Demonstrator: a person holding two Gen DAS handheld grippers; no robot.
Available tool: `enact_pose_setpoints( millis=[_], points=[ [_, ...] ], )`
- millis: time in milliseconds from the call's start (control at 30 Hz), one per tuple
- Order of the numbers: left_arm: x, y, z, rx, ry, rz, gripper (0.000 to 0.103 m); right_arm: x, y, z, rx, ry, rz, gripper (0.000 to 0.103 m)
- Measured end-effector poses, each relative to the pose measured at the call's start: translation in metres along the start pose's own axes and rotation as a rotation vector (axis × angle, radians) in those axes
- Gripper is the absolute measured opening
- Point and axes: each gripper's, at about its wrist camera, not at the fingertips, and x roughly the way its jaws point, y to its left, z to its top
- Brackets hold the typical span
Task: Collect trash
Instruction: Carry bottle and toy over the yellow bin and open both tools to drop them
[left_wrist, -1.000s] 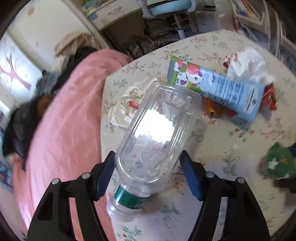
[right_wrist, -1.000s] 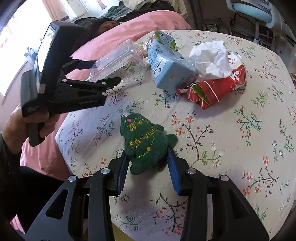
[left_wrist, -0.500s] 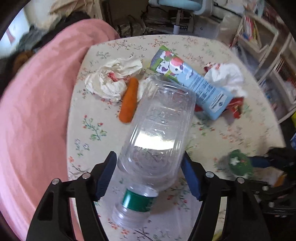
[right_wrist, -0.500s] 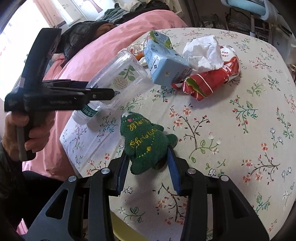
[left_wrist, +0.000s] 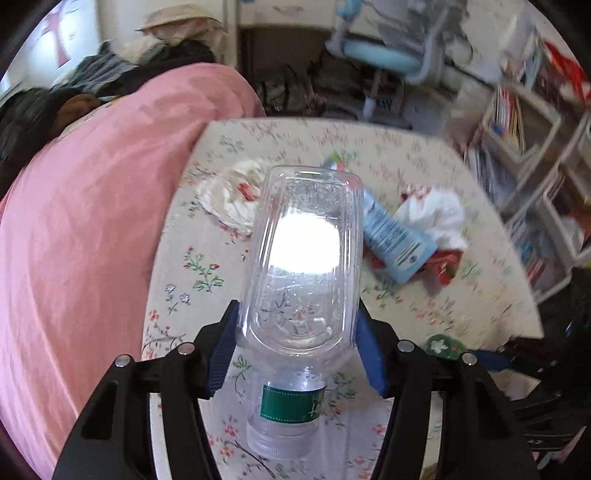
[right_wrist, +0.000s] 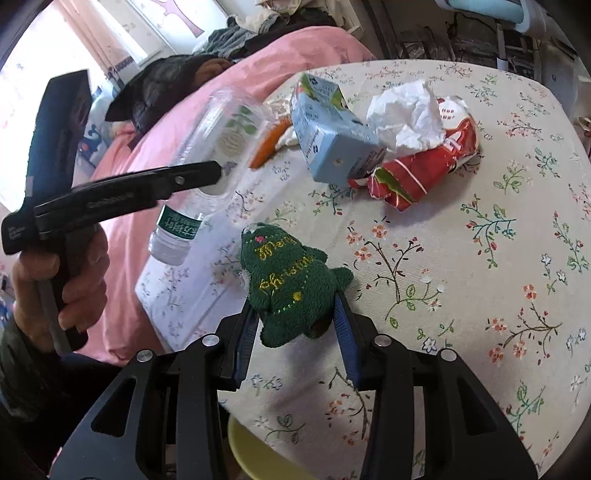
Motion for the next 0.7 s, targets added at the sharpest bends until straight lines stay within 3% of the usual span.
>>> enact_pose_setpoints(
  millis=[367, 700],
  points=[
    [-0.049, -0.003, -0.042, -0.110, -0.124, -0.059, 0.058, -0.038, 0.018, -0.021, -0.002, -0.056, 0.049, 0.038],
    [-0.065, -0.003, -0.085, -0.170, -0.118, -0.079, 0.058, -0.042, 0.051, -0.100, -0.001, 0.011, 0.078, 0.038]
  ],
)
